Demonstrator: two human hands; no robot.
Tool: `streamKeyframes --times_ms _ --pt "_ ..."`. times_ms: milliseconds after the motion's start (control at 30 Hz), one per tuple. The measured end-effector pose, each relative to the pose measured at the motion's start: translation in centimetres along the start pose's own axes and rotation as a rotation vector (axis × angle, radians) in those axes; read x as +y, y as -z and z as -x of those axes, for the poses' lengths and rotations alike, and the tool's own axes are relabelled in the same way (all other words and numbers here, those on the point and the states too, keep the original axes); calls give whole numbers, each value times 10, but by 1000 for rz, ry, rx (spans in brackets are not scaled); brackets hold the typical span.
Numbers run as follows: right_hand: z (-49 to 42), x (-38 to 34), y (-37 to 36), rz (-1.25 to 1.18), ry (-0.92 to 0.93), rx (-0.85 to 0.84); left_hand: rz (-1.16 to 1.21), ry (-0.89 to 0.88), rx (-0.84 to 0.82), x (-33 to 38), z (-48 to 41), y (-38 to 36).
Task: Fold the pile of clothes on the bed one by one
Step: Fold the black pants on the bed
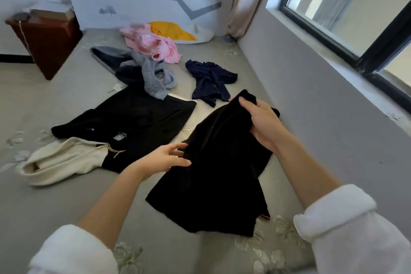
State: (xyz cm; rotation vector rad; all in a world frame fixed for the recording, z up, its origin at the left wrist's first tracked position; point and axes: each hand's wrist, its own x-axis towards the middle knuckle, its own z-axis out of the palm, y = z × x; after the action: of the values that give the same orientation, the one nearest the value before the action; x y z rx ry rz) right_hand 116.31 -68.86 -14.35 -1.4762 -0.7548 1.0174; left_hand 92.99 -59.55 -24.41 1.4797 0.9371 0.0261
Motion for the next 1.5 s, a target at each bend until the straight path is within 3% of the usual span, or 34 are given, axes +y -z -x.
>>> streamKeyframes --times_ms 67,133,367,500,600,733,833,933,1067,1167,1233,1300,1400,1433,1500 --pt "1 -1 -5 4 -8 -40 -12 -36 -37 6 -1 -21" --pt "1 -4 -4 -15 -7 -43 -4 -93 42 9 -6 -36" --pt "-2 -10 32 -138 20 8 413 -104 263 28 -15 -19" --pt "-7 -1 48 239 -33 202 619 -35 493 50 -17 1" --pt "-10 4 55 413 23 198 333 -111 558 64 -17 8" --pt "-13 2 60 376 -13 176 -197 -168 316 80 -1 28" --pt "-12 -7 61 229 -50 24 -366 -142 149 96 15 45" --pt "-13 -25 66 610 39 -123 -493 -168 161 118 31 63" --pt "-23 -42 64 981 229 -37 -690 -126 356 141 45 86" --pt "-32 -46 70 1091 365 230 -821 -177 764 144 47 98" --pt "-39 -46 77 1146 423 360 -865 -251 1017 140 50 101" --pt "-47 -45 82 1255 455 448 -869 -320 1126 131 50 104" --pt "-56 -33 86 1297 376 532 -834 -187 1091 110 42 115" --pt "-60 -27 87 1258 306 548 -738 -158 1065 104 39 117" --pt "-69 -17 86 1041 84 451 -297 -97 927 95 32 115"
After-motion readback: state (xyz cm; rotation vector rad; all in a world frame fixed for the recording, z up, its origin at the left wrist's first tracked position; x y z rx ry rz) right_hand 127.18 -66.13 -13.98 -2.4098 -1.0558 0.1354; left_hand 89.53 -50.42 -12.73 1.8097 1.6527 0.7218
